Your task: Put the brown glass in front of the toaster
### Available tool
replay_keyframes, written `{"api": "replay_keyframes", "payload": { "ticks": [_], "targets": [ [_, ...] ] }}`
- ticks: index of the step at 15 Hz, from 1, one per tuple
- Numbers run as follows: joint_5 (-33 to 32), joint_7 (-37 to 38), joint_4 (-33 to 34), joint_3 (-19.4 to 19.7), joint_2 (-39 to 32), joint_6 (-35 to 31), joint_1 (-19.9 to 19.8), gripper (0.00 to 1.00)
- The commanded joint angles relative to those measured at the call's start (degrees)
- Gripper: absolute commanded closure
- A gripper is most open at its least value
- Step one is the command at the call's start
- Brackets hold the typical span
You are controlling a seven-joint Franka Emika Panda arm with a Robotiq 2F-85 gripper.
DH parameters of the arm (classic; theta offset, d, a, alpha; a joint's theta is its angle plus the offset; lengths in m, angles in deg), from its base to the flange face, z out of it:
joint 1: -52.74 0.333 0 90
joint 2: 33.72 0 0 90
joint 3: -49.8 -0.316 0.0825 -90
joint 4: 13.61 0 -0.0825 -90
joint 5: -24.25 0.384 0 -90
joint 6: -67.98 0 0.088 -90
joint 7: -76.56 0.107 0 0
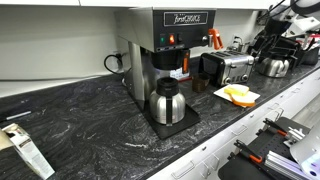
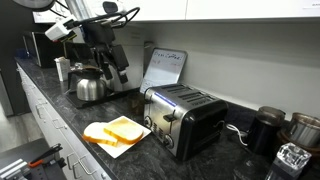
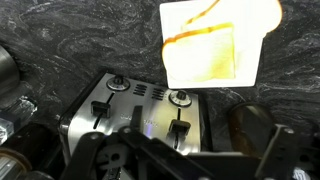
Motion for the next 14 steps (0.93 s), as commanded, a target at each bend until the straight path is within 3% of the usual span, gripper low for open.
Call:
{"api": "replay_keyframes", "payload": {
  "ticks": [1, 10, 14],
  "targets": [
    [1.45, 0.46, 2.56, -0.16, -3.25, -1.15, 1.19, 0.00],
    [3.71, -0.42, 13.86, -3.39, -18.79, -4.73, 8.27, 0.00],
    [3.80, 0.44, 14.15, -4.48, -19.24, -5.57, 8.66, 0.00]
  ]
}}
